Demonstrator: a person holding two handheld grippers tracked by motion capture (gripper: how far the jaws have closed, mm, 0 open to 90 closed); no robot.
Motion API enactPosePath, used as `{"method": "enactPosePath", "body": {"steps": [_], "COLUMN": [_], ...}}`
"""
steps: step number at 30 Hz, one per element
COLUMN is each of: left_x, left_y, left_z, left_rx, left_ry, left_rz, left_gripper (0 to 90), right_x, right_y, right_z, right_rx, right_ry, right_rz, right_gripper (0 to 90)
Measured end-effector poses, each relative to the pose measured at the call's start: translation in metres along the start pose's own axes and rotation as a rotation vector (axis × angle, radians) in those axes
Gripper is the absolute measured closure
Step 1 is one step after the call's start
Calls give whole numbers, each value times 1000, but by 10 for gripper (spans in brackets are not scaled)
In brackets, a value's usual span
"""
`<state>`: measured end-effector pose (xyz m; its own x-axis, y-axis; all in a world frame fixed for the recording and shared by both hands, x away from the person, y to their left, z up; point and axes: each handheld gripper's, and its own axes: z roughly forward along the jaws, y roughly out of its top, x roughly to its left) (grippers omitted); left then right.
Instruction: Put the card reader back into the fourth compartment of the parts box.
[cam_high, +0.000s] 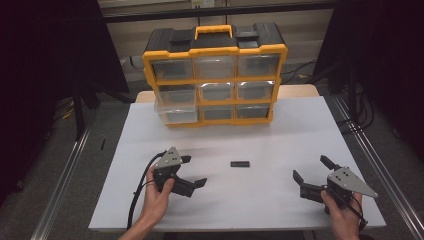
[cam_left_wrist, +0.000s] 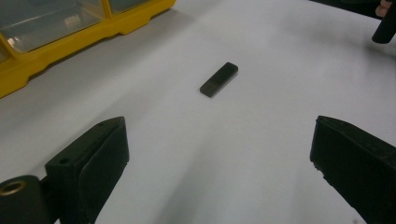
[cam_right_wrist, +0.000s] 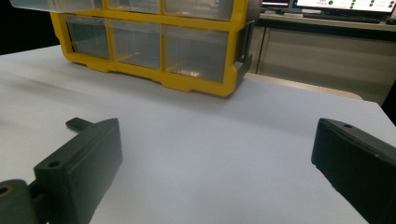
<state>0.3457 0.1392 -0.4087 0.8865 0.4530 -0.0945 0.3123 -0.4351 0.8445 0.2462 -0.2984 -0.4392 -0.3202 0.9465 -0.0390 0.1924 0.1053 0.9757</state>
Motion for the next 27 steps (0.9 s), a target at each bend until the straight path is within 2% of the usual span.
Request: {"method": "enactPosePath", "body": {"steps": [3, 10, 17, 22, 23, 25, 27], "left_x": [1, 4, 5, 5, 4, 3, 3], "left_y": [6, 15, 19, 23, 23, 23, 23], "left_z": [8, 21, 34, 44, 48, 52, 53], "left_rx": [25, 27, 58, 81, 104, 120, 117], "left_ry": [-17, -16, -53, -56, -66, -68, -77], "left_rz": [0, 17, 33, 44, 65, 79, 83], "left_gripper": [47, 46, 43, 46, 48, 50, 51], "right_x": [0, 0, 0, 0, 0, 0, 1], "right_y": [0, 0, 0, 0, 0, 0, 0], "right_z": [0, 0, 0, 0, 0, 0, 0], "right_rx": [-1, -3, -1, -1, 0, 0, 0], "right_ry": [3, 3, 2, 3, 2, 4, 5], "right_rz": [-1, 1, -4, -4, -4, -4, -3], "right_gripper": [18, 18, 19, 19, 19, 19, 19]}}
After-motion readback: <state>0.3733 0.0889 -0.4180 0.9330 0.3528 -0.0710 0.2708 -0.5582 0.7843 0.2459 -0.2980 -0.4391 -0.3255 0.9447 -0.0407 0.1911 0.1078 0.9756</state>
